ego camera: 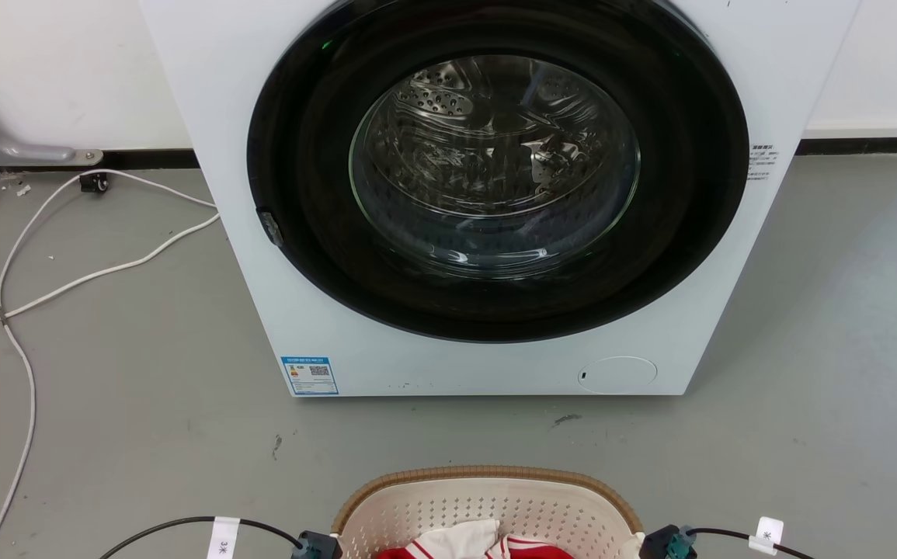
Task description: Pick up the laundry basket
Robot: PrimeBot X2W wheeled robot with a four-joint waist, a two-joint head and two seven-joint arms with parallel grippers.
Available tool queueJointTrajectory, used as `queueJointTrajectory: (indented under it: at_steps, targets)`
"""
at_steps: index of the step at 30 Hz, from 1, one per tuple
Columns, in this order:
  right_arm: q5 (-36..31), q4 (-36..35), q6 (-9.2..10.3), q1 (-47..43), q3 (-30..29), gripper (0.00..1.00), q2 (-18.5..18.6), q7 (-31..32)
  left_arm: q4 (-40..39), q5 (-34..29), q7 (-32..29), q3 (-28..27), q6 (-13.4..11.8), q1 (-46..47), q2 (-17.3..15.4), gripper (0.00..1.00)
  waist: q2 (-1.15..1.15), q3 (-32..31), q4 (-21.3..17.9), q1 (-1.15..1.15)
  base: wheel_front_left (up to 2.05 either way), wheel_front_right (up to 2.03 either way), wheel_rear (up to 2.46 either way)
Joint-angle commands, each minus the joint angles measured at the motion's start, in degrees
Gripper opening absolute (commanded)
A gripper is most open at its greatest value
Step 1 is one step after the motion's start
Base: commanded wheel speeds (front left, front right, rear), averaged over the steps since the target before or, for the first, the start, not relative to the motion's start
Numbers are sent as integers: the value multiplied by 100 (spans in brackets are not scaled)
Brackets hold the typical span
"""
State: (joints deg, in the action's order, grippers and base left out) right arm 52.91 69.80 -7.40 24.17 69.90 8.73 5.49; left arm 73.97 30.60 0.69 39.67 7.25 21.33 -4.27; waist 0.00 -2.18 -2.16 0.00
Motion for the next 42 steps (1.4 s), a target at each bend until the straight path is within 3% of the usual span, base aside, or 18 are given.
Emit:
queueJointTrajectory:
  at_steps: [1,42]
  targets:
    - [-27,37,-16,50,69,0,75,-18,-30,6,51,20,33,44,-59,0,0,0,1,0,0,0,0]
    - [223,48,-16,59,316,0,84,-8,-27,177,68,222,-11,24,-98,0,0,24,2,0,0,0,0]
